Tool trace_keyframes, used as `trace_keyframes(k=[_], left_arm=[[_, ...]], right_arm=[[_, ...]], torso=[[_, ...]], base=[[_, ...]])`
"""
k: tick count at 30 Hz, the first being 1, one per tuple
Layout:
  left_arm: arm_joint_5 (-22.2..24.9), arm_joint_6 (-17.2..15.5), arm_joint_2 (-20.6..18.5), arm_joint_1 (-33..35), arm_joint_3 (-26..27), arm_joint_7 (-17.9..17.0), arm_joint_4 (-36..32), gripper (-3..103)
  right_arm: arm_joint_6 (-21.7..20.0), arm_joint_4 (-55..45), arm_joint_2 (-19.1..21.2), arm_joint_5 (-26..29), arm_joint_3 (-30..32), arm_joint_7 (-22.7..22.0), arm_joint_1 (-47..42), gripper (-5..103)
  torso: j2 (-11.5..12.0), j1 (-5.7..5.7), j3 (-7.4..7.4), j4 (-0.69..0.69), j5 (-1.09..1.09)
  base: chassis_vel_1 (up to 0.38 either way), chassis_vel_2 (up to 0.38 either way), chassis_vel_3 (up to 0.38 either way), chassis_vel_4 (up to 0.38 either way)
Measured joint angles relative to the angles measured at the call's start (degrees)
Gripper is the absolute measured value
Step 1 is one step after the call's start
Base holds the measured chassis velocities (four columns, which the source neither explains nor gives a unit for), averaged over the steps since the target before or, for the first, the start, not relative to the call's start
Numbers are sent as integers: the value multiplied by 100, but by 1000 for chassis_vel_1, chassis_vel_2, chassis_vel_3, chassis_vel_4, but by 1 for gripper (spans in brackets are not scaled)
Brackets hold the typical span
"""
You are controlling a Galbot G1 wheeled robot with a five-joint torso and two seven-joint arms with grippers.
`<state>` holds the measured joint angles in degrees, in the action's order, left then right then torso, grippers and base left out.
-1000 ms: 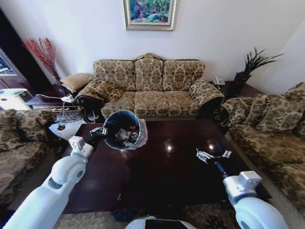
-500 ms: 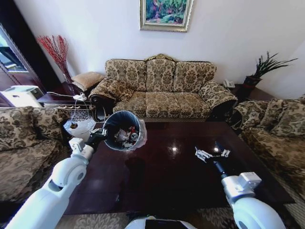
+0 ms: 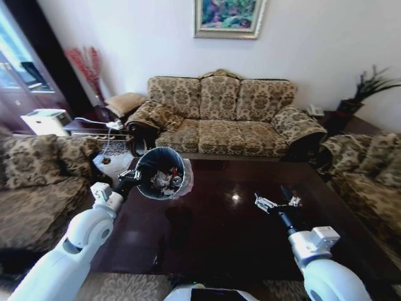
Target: Move to the front of the table and place the trash on the table into the trash bin.
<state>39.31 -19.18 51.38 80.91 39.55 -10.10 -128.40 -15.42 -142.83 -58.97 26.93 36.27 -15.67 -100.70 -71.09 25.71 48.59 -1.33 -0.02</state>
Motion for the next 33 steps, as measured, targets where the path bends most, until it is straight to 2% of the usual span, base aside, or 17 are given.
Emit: trace_keyframes(k=[15, 24, 27, 33], left_arm=[[-36, 83, -10, 51, -16, -2, -75, 2], [-79, 103, 6, 149, 6, -1, -156, 2], [-102, 132, 32, 208, 50, 21, -196, 2], [-98, 178, 99, 310, 153, 101, -221, 2]], right_arm=[[-101, -33, -43, -259, -34, 34, -34, 100], [-81, -37, -170, -484, -102, 115, -138, 100], [-69, -39, -208, -556, -132, 154, -164, 100], [-49, -43, -236, -632, -158, 205, -201, 100]], torso=[[38, -11, -22, 4, 2], [23, -8, -16, 3, 1], [18, -9, -15, 4, 7], [16, -1, -10, 2, 1]], base=[[66, -7, -21, 60], [246, -152, -243, 181], [357, -170, -375, 181], [477, -198, -474, 215]])
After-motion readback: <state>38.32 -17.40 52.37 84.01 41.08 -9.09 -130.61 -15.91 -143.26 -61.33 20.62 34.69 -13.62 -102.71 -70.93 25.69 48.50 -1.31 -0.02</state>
